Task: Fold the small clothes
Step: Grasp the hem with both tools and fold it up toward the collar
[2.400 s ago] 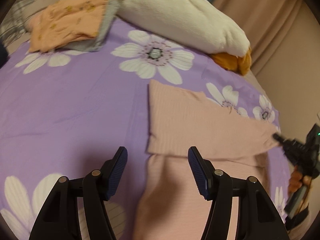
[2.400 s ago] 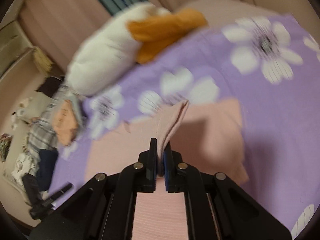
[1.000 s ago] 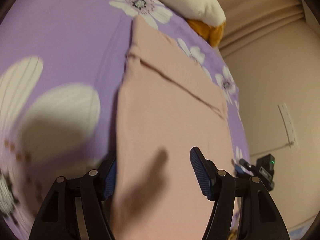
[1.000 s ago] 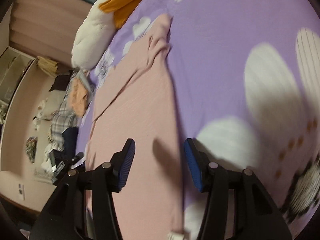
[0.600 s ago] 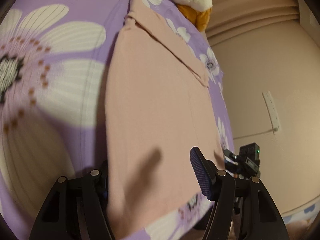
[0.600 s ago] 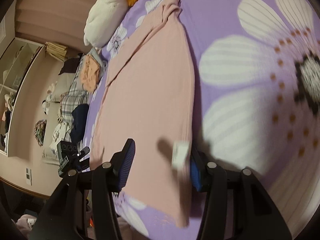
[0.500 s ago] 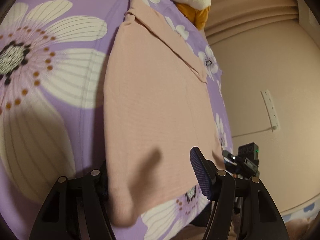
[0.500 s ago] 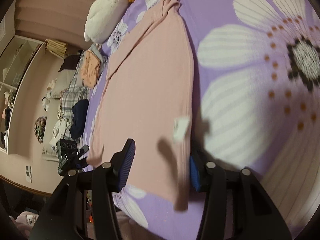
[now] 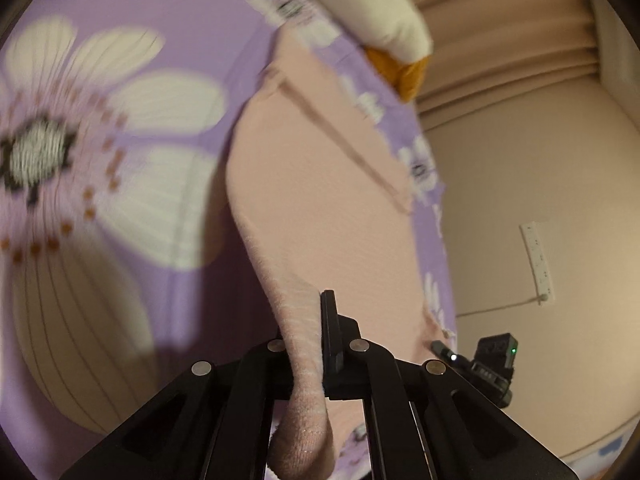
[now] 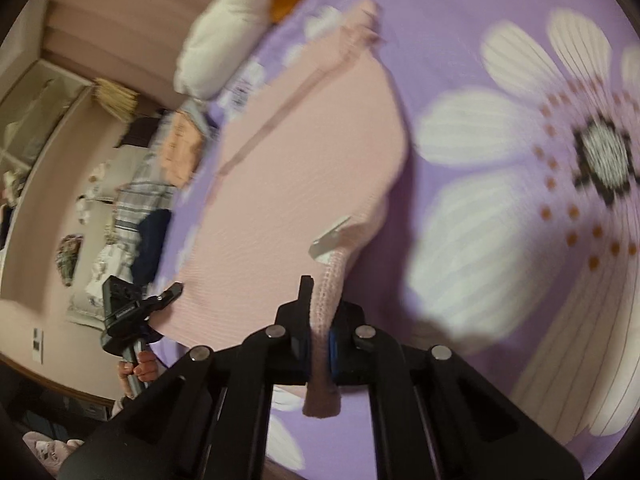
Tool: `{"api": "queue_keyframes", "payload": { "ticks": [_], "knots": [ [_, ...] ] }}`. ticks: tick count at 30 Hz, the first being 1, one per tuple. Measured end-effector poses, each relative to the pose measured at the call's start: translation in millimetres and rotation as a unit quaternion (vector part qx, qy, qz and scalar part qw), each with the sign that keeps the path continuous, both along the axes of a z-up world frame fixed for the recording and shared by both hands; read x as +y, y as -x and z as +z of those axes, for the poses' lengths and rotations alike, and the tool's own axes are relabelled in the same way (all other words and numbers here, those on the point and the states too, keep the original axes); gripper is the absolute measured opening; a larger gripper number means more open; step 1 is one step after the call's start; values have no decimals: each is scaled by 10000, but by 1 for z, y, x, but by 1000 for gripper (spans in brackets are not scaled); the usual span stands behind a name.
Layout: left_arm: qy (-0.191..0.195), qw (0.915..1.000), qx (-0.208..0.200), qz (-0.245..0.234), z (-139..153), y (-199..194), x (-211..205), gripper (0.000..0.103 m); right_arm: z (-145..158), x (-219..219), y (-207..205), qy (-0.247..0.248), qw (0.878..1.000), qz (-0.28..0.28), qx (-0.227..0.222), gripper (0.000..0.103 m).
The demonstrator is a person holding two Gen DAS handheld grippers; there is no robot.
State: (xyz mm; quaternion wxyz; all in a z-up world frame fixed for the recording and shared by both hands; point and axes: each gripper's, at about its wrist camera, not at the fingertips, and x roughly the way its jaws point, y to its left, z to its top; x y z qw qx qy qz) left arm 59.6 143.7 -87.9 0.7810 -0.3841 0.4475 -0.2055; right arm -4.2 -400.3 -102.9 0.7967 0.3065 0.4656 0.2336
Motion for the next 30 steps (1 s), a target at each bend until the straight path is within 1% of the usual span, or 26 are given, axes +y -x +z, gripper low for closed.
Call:
{"api": "queue_keyframes", "payload": {
  "ticks": [3,8,10,12,16,19,22,26,30],
  "knots": [
    [104,9993,-367,54,23,2,2,0,23,3,1,-142,9990,36,-422,6],
    [59,9950,-1001,24,61,4,0,0,53,4,7,-234,9946,36,-1012,5],
    [-7,9928,-1196,21,74,5,-3,0,59,2,10,-261,9933,10,-1128,5],
    [-35,9914,-1306,6,81,7,-3,0,64,0,15,-309,9923,-49,-1199,5],
    [-170,9887,-1485,-113,97,20,-4,0,77,-7,29,-295,9901,-55,-1374,5],
    [-238,9878,-1527,-212,107,33,-6,0,90,-11,44,-275,9879,44,-1524,5],
    [-329,9865,-1574,-301,119,54,-7,0,104,-17,63,-214,9843,197,-1740,5],
    [-528,9852,-1580,-410,131,83,-6,0,124,-21,92,-1,9774,455,-2064,5],
    [-624,9848,-1521,-564,138,102,-9,0,135,-20,110,174,9710,687,-2281,6]
  ]
}}
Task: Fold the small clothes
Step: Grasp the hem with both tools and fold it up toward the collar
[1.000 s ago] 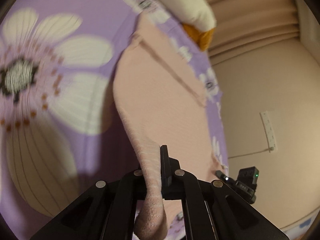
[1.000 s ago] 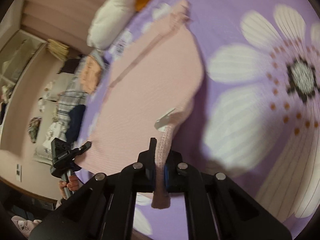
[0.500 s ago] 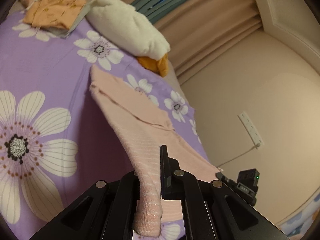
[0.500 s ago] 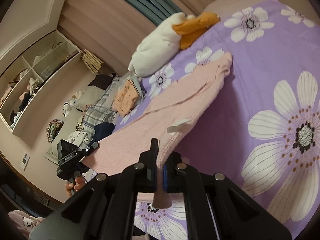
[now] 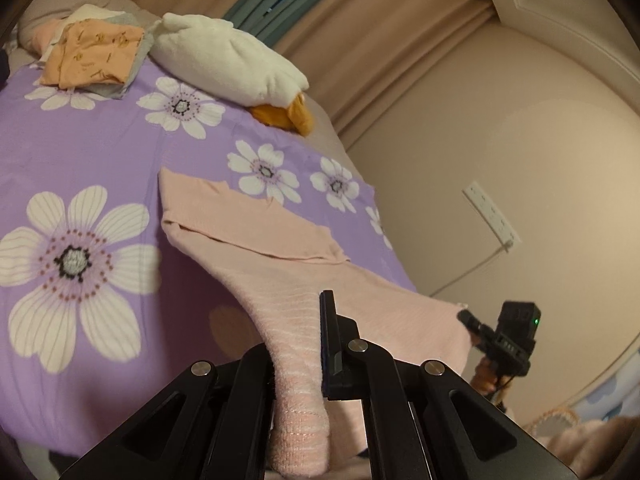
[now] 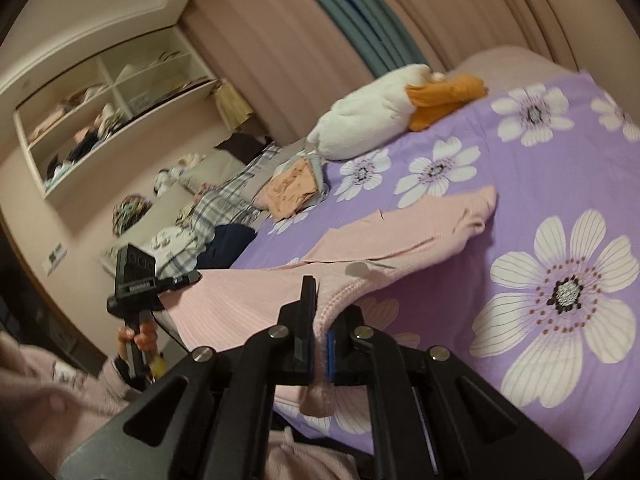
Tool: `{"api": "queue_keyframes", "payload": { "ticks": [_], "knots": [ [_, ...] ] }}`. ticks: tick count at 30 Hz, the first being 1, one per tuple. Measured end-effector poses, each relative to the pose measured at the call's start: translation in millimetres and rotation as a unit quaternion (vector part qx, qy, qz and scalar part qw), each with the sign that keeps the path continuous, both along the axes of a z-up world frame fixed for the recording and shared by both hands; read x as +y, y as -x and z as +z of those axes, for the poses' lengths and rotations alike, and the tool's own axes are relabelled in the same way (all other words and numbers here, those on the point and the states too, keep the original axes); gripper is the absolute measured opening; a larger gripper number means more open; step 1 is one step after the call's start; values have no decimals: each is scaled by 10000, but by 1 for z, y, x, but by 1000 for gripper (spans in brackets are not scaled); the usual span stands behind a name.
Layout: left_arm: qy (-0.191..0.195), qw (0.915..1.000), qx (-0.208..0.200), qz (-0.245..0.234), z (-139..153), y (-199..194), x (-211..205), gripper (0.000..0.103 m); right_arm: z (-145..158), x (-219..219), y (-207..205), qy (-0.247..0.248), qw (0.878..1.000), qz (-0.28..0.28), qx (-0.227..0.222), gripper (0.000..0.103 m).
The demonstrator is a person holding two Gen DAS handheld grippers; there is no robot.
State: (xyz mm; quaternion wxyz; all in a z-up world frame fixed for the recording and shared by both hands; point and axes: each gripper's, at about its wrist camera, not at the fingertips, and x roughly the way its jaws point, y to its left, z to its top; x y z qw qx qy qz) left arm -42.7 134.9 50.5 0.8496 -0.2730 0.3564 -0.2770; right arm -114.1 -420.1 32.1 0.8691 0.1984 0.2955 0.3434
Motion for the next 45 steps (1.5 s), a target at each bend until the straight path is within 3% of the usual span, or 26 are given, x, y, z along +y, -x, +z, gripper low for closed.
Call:
{"api": "queue_keyframes", "payload": {
  "ticks": [4,8,18,26,32,38,42,45],
  "knots": [
    [72,10000,58,-23,1,-1,1,0,0,-3,-6,1,10000,31,-57,7],
    [236,9991,306,152,-14,-26,8,0,-14,-8,-36,-272,9990,-189,298,8],
    [678,9907,1053,541,-60,-137,26,0,-51,-15,-147,-571,9893,-789,1086,8],
    [497,9816,1709,695,-106,-221,16,0,-92,-18,-224,-526,9762,-1166,1754,8],
    [434,9703,2236,817,-142,-258,18,0,-124,-22,-253,-504,9634,-1315,2281,9],
    [565,9568,2726,841,-161,-273,22,0,-149,-29,-267,-655,9485,-1401,2765,11],
    [923,9453,3023,811,-169,-283,30,0,-157,-40,-278,-1097,9362,-1497,2986,29],
    [1183,9361,3186,902,-176,-289,36,0,-157,-44,-284,-1122,9343,-1583,2990,30]
  ]
}}
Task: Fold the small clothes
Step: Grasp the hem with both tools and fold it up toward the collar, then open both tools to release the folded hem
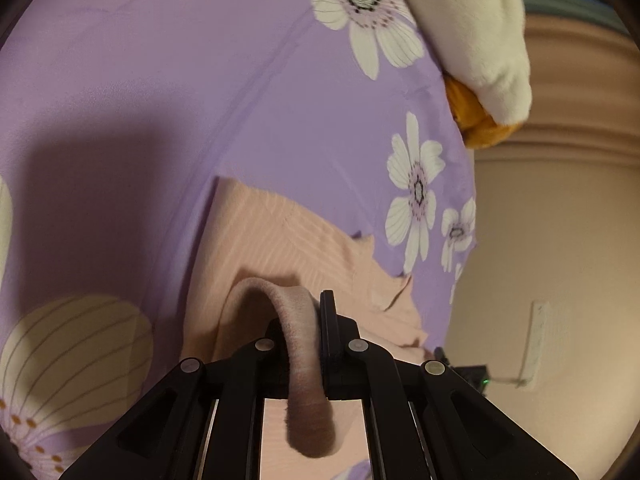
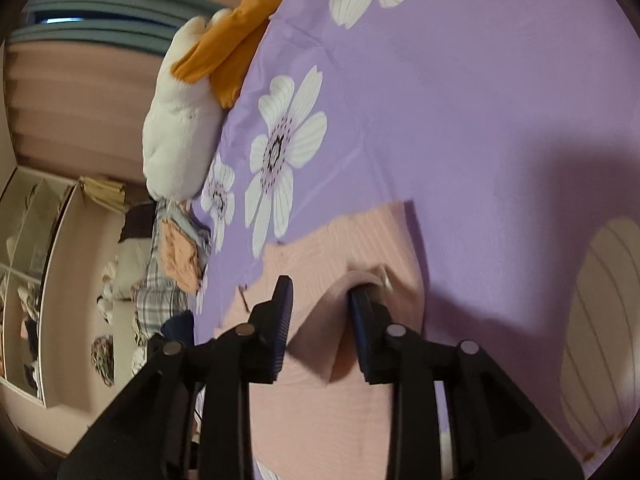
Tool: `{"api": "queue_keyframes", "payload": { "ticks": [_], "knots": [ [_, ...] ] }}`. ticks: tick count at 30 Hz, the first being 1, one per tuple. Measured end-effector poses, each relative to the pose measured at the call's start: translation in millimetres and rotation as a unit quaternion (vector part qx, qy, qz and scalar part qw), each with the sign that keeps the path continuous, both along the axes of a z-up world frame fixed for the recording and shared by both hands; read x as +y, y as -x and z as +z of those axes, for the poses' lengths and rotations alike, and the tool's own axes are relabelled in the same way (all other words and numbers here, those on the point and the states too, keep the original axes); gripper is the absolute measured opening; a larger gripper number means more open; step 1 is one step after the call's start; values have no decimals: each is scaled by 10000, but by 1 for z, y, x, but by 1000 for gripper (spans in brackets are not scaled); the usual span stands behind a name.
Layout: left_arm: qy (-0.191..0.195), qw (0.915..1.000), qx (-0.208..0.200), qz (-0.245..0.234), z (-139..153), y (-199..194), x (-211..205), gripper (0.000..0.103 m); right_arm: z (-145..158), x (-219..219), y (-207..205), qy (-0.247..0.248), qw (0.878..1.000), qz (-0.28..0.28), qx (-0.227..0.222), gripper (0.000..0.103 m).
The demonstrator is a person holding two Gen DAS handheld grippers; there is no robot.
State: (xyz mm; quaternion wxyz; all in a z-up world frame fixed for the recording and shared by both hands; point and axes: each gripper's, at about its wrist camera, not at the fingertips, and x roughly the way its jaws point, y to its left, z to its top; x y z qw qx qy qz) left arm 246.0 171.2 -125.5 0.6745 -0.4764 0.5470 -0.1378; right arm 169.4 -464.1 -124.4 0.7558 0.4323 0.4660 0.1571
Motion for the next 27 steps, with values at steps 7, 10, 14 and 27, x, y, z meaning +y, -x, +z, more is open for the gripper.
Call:
{"api": "queue_keyframes", "payload": {
  "ticks": [7,10,14,27],
  "knots": [
    [375,9984,333,263,-16,-11,7,4,-4,-4,-18,127,9999,-90,57,33],
    [471,9974,213,506,-12,-11,15,39,0,-4,-27,150,9997,-190,-36,38],
    [242,9962,-163,821,8,-12,30,62,12,-6,-34,338,9988,-288,-199,41],
    [-1922,9744,-1098,-383,43,33,-22,62,34,60,4,2462,9591,1157,-788,28]
  ]
}}
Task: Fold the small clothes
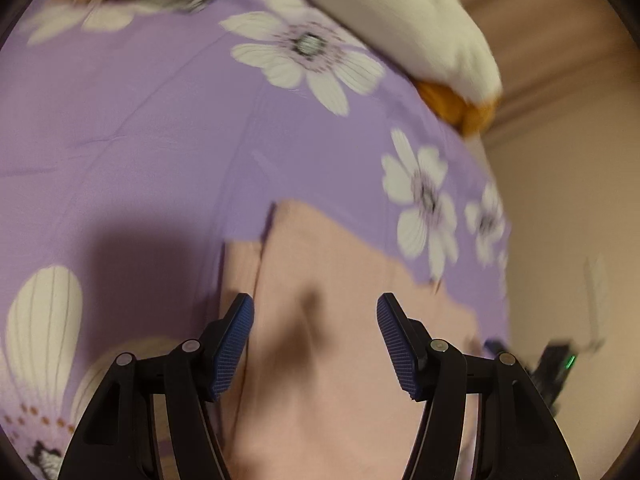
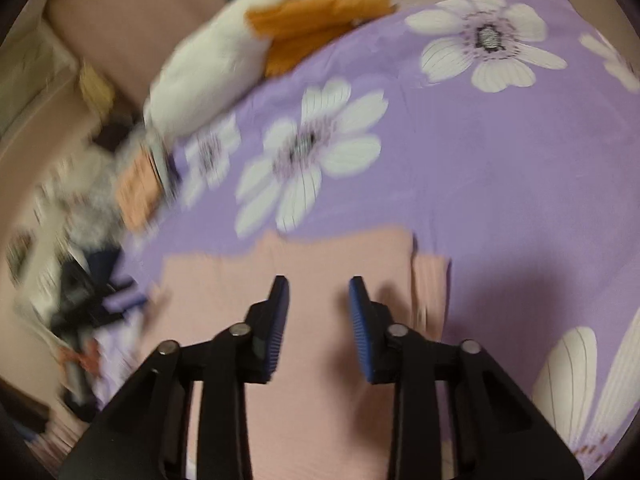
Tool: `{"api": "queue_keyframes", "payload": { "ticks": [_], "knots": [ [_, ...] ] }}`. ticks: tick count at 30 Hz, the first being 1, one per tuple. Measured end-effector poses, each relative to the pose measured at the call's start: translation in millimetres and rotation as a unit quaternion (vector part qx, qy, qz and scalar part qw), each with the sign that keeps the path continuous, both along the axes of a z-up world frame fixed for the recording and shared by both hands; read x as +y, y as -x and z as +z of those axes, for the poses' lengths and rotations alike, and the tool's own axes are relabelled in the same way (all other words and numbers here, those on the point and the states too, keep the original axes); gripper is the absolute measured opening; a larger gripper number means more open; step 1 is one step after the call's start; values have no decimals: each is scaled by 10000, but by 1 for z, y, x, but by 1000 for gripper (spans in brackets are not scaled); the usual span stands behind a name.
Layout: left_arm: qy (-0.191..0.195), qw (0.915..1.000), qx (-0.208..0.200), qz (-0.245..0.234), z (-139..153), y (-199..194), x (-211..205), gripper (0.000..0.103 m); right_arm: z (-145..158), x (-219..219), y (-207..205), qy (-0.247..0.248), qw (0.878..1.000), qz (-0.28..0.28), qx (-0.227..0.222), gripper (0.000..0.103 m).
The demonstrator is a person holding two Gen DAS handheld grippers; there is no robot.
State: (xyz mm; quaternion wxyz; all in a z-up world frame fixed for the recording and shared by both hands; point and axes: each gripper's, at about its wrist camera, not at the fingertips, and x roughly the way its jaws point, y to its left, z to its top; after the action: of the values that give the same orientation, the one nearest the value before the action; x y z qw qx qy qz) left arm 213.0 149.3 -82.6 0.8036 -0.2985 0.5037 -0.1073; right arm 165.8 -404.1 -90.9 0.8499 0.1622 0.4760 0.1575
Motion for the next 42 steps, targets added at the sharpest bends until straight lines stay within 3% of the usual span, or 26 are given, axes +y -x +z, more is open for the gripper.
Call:
{"api": "queue_keyframes", "payload": {
  "ticks": [2,6,7,11,13,16,20,23,26,29,33,37,39,42],
  "knots": [
    [-277,9995,10,-166,-6,11,-8,62,-17,0,-7,437,9987,-135,229,26],
    [-485,9984,149,-241,-17,25,-10,62,-25,-6,-10,482,9976,-338,357,22],
    [-454,9987,148,-204,-16,28,-8,62,-20,-3,-8,554,9974,-336,306,27],
    [-338,9994,-11,-22,-3,56,6,62,5,17,18,813,9967,1,-50,29],
    [-311,9995,-8,24,-2,68,7,62,11,30,30,824,9963,191,-119,36],
    [-231,9997,82,38,-9,83,6,62,13,49,52,720,9959,503,-207,40],
    [204,9996,164,59,-23,93,7,66,6,76,68,481,9948,888,-128,40],
    [477,9988,92,70,-25,90,7,75,-5,98,64,322,9937,1077,-7,40],
    [921,9957,42,75,-30,75,6,76,-14,117,54,215,9932,1143,30,40],
    [1129,9936,-2,34,-32,61,2,76,-19,129,40,0,9936,1128,66,39],
    [1124,9935,-6,-171,-32,35,-9,76,-24,145,8,-115,9949,982,178,31],
    [997,9945,-20,-329,-31,17,-17,76,-28,159,-22,128,9962,840,180,19],
    [866,9955,-18,-371,-31,13,-19,71,-30,166,-34,223,9961,831,201,16],
    [411,9982,55,-434,-31,10,-24,45,-38,173,-46,405,9951,845,317,14]
  ]
}}
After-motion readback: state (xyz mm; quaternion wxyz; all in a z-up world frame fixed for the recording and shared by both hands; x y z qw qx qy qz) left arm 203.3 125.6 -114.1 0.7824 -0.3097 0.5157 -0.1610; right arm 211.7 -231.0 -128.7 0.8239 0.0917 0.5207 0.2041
